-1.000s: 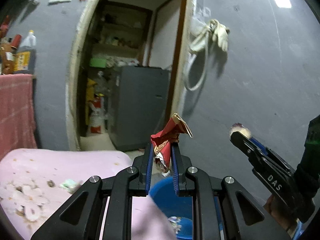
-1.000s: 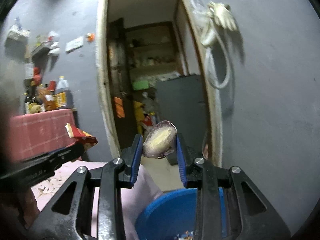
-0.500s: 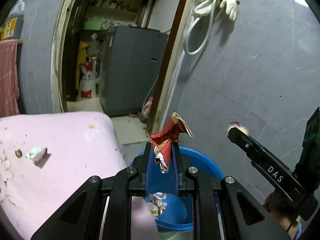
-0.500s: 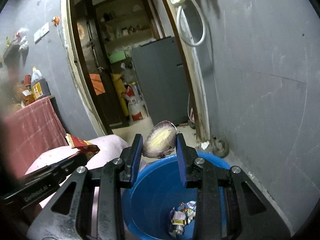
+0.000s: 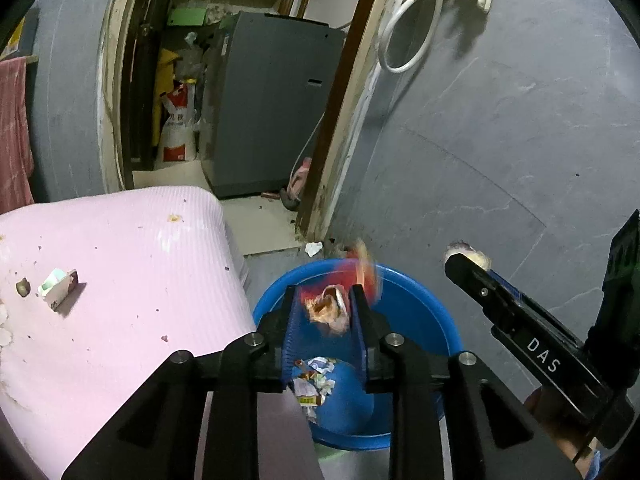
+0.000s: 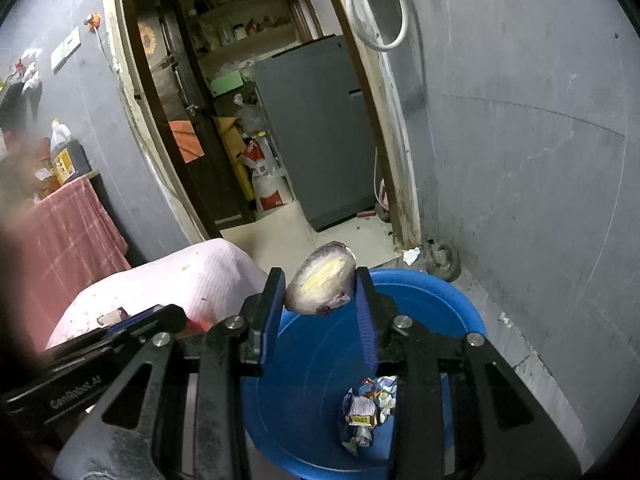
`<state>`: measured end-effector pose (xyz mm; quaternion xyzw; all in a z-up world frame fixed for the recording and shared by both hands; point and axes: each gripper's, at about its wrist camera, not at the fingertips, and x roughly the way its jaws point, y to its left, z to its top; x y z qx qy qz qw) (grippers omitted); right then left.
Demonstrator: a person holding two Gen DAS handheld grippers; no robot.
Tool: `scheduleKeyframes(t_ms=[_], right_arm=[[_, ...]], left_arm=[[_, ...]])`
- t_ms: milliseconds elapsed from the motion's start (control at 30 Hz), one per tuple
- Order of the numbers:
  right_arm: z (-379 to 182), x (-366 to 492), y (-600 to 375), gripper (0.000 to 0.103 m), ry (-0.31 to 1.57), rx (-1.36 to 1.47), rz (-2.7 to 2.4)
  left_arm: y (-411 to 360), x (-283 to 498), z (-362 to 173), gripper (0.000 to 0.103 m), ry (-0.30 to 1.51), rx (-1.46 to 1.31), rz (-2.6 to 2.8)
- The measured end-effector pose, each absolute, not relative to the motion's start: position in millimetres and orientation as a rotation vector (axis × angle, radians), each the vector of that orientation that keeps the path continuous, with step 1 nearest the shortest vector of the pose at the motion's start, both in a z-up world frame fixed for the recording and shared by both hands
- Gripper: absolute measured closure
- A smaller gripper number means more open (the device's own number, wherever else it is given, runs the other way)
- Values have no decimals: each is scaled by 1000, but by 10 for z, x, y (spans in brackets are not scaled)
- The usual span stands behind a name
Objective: Collect trash
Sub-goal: 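Open the left tool over the basin while the right tool releases the peel, then return both tools over the table toward the remaining scraps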
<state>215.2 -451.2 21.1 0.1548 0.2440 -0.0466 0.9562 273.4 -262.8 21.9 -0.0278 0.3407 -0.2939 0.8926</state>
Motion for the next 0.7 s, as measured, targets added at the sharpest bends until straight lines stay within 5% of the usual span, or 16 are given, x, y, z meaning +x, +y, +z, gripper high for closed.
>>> scheduleKeyframes(t_ms=[400,700], right_arm=[[180,2163,-4527,59,499,334,-89],[301,2108,-4385,25,409,309,-68]], left_arm=[[-2451,2723,254,62,696,-95,-567],[-1986,2682,466,26,591,-165,-467]])
